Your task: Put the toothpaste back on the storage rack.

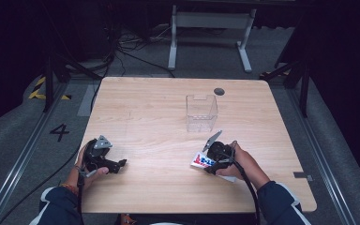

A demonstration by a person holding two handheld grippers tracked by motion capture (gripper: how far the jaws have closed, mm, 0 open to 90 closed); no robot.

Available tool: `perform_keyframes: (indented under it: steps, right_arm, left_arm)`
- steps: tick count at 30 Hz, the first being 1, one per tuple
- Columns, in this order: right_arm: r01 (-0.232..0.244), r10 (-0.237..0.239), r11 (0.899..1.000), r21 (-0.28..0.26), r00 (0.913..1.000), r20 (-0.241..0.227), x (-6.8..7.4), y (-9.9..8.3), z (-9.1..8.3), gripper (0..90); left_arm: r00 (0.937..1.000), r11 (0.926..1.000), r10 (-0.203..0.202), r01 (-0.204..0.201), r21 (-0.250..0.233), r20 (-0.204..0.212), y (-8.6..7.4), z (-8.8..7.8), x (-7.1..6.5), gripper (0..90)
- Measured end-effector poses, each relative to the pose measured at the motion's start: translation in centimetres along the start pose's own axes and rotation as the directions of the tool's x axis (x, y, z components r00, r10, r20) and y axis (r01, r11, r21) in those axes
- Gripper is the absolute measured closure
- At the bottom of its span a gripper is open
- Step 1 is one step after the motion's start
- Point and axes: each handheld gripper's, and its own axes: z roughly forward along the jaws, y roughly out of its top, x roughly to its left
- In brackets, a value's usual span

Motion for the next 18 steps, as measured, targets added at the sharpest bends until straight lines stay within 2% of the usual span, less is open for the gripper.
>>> perform_keyframes:
  steps: [6,13,18]
  right_arm:
    - [0.002,-0.002,1.0,-0.019,1.0,-0.006,-0.1,-0.3,-0.5,60.6]
    - [-0.002,0.001,0.999,-0.038,0.999,-0.044,-0.4,-0.8,-1.4,65.3]
    - [-0.017,0.015,0.997,-0.069,0.9994,-0.031,-0.6,-1.0,-2.1,66.2]
  left_arm:
    - [1.0,1.0,0.003,-0.003,0.0,0.002,0.0,0.0,0.0,0.1]
    - [1.0,1.0,0.003,-0.003,0.0,0.002,0.0,0.0,0.0,0.2]
    - [1.0,1.0,0.003,-0.003,0.001,0.001,0.0,0.0,0.0,0.2]
